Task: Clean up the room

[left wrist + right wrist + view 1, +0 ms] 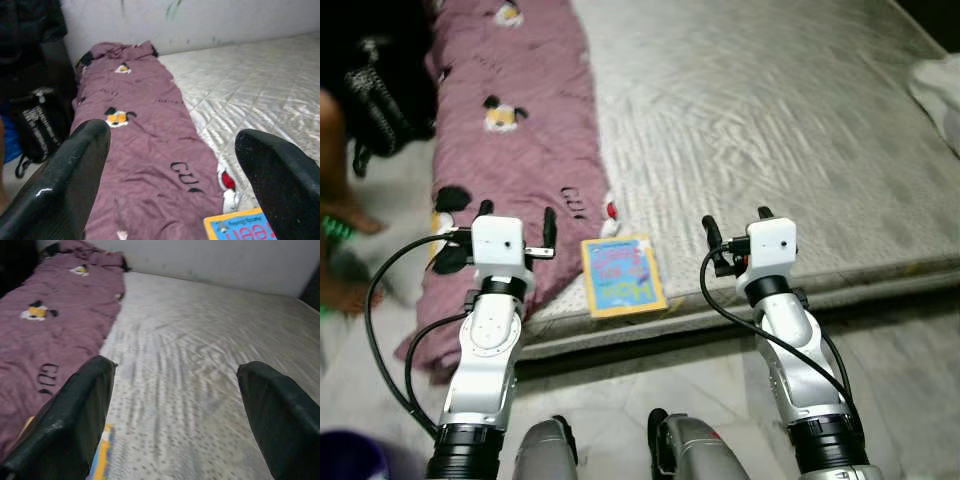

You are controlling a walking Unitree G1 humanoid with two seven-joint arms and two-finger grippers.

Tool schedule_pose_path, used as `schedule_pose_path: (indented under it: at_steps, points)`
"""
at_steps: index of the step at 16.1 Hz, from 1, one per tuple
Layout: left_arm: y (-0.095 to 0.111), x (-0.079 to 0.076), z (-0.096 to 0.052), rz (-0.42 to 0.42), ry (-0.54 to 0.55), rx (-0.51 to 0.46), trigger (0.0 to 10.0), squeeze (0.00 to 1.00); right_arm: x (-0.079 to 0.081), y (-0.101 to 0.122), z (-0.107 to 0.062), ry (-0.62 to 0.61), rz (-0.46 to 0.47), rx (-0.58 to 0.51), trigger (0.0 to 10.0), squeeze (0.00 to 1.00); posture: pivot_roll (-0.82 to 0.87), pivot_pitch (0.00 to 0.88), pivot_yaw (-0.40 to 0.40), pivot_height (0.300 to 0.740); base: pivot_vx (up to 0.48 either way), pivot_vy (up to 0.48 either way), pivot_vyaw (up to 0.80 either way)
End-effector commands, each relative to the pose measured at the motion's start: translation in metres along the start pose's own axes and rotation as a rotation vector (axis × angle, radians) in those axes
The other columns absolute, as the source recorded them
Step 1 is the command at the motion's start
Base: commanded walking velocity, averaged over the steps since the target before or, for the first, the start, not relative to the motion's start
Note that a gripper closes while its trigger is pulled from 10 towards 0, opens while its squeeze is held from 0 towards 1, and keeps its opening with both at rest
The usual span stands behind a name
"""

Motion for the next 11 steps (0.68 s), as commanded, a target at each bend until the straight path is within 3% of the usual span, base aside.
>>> schedule_pose_path:
  at_steps: [1, 4, 8, 11]
  points:
    - [-0.0013, -0.0019, -0.0007, -0.004, -0.013, 0.009, 10.0, 0.00, -0.0021, -0.0051, -0.0026, -0.004, 0.002, 0.018, 10.0, 0.00, -0.03, 0.223, -0.027, 0.740, 0.356, 0.000, -0.80]
    - [-0.0017, -0.0013, -0.0009, -0.007, -0.008, 0.012, 10.0, 0.00, -0.0020, -0.0052, -0.0025, -0.004, 0.006, 0.018, 10.0, 0.00, -0.03, 0.223, -0.026, 0.740, 0.319, 0.000, 0.00]
    - [-0.0009, -0.0014, -0.0009, -0.010, -0.008, 0.009, 10.0, 0.00, -0.0018, -0.0057, -0.0022, -0.003, 0.005, 0.019, 10.0, 0.00, -0.03, 0.221, -0.027, 0.740, 0.000, 0.000, 0.00]
    - [0.0006, -0.0033, -0.0013, -0.016, -0.020, 0.000, 10.0, 0.00, 0.0000, -0.0053, -0.0020, 0.009, -0.012, 0.015, 10.0, 0.00, -0.03, 0.217, -0.026, 0.740, 0.295, 0.000, 0.00]
Point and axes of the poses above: a point about 5 cm out from each wrist's last joint towards the gripper, its own z axis pointing out of the wrist towards the gripper, its own y axis along the axis of the wrist's last joint, x = y × z, the point moved 4 cm from there along z, pointing out of the wrist towards the gripper, and after that the axes turned 8 degrees about -z, right-handed, at the moved point
